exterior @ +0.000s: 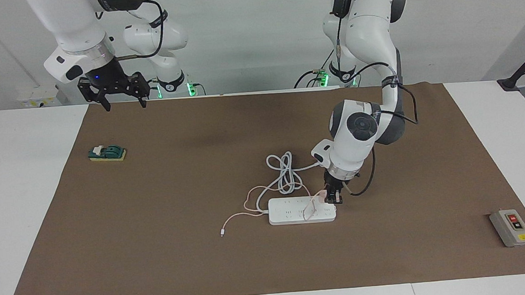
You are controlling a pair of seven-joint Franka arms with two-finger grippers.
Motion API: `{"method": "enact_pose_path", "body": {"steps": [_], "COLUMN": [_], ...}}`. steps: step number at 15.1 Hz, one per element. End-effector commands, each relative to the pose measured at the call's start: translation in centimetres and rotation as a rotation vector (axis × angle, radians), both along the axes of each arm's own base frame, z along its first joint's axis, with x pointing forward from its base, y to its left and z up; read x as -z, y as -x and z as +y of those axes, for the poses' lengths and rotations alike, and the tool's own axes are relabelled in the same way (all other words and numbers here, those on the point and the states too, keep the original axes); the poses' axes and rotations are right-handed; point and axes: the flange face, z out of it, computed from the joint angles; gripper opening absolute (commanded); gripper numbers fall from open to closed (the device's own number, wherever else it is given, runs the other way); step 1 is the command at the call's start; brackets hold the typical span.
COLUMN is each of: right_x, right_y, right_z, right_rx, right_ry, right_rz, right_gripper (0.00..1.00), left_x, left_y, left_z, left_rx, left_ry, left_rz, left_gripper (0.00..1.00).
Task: Plug charger into power strip
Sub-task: 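Push the charger into the power strip socket with the left gripper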
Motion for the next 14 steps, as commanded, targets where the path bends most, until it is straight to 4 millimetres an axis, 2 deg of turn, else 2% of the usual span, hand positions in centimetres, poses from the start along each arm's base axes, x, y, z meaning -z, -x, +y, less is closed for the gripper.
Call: {"method": "enact_pose_path", "body": {"steps": [1,2,6,14], "right_x": [-0.2,-0.2,-0.2,-0.2], "right_y": [0.6,0.6,0.6,0.6], "right_z": [-0.2,-0.2,-0.2,-0.1], "right_rx": [0.021,0.021,0.019,0.019], "right_ry": [-0.017,-0.017,-0.017,-0.017], "right_rz": [-0.004,-0.004,-0.004,-0.004], "right_gripper": [1.0,1.0,1.0,1.0], "left_x": [0.4,0.2,-3.0,-9.5], "left_y": [-0.2,-0.2,0.2,1.1], "left_z": [-0.9,-0.9,-0.2,2.7], "left_rx": [-0.01,-0.01,-0.013,-0.047], "left_ry": [0.021,0.022,0.021,0.038], "left_rz": [-0.024,-0.027,-0.029,-0.071], "left_gripper": [1.0,1.0,1.0,1.0]}}
